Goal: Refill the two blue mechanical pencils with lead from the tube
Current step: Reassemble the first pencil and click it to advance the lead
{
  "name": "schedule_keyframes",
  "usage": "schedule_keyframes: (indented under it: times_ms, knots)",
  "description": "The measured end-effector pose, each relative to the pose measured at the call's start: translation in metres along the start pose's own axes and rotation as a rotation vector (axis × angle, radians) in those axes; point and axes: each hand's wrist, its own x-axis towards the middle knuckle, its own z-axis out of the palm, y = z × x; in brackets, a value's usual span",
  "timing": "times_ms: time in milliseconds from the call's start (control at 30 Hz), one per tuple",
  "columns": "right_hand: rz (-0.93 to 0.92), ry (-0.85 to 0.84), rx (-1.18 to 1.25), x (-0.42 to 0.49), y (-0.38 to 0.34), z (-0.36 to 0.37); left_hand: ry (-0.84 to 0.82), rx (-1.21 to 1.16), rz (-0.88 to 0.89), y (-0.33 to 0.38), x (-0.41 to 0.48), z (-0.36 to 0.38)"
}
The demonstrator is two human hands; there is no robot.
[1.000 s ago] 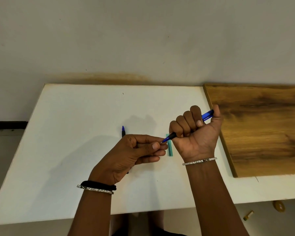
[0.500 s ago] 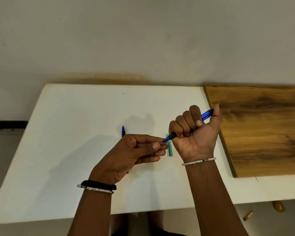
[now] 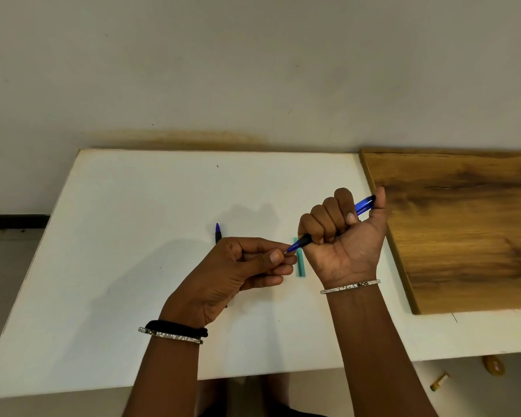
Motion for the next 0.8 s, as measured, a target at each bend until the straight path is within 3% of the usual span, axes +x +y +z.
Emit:
schedule_keyframes:
  times_ms: [367, 600, 800]
  knots:
    - [-0.024, 0.051, 0.008, -0.001, -0.001, -0.003, 0.085, 0.046, 0.014, -0.001, 0.001, -0.006]
    - [-0.034, 0.334, -0.121, 0.008, -0.002, -0.003, 0.498, 0.151, 0.127, -0.002, 0.005, -0.016]
    - [-0.082, 0.430, -0.415, 0.010, 0.008, -0.001, 0.690, 0.147, 0.179, -0.006, 0.007, -0.024]
